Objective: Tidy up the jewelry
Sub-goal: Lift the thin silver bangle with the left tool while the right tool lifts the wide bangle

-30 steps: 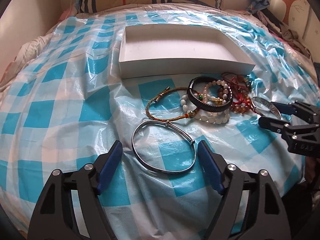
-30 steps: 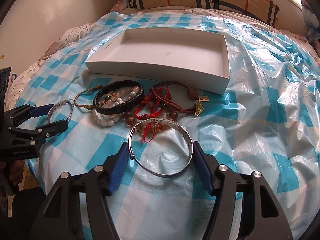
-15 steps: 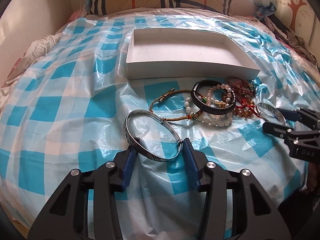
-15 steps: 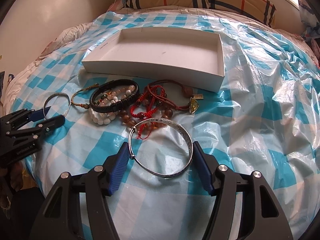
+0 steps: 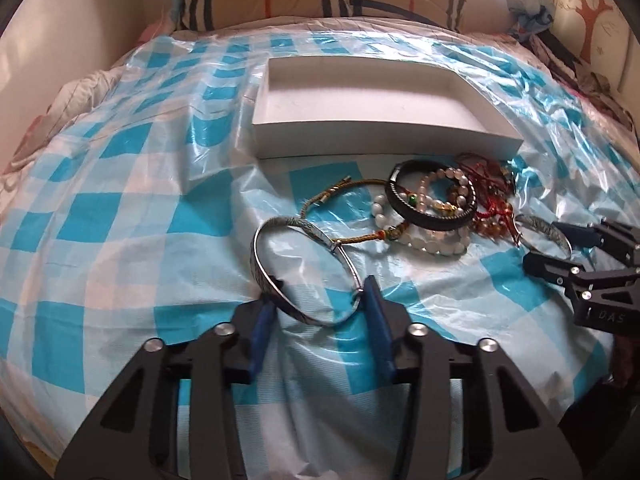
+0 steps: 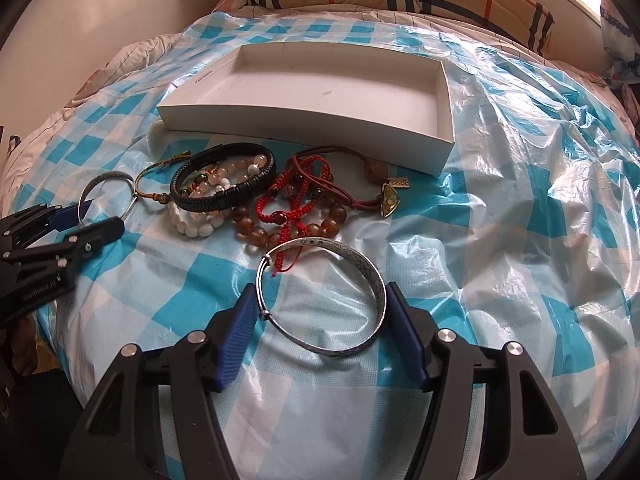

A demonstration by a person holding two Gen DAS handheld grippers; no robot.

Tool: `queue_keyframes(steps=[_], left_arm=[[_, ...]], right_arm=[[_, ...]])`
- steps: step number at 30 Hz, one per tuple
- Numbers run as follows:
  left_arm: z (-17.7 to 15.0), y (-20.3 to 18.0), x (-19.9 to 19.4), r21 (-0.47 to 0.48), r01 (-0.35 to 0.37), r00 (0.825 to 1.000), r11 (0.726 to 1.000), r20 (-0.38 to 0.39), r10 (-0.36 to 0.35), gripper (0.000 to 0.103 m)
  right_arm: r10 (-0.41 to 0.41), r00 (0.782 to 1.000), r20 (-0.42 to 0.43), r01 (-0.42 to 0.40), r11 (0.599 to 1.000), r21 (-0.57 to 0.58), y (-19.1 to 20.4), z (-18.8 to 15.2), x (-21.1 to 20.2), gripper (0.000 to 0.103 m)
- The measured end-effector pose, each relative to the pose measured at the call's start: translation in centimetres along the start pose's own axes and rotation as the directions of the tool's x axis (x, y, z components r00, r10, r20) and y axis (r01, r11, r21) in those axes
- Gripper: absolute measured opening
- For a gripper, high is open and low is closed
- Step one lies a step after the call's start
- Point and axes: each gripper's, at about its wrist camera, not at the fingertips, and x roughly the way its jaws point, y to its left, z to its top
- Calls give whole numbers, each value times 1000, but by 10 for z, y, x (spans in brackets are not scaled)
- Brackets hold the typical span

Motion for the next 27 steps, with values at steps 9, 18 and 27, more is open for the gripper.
queue_keyframes(steps=[9, 18, 27], left_arm=[[-6, 16, -21, -36, 50, 997, 998, 59, -48, 81], [-12, 19, -14, -59, 75, 997, 995, 37, -73, 86], [15, -11, -1, 41, -144, 987, 989, 78, 141, 87]], right_arm=[[2, 1000, -14, -2, 1000, -3, 1, 2, 0, 72], [20, 1000, -12, -20, 1000, -10, 2, 2, 2, 76], [22, 1000, -11, -22, 1000, -15, 1, 0, 3, 77]])
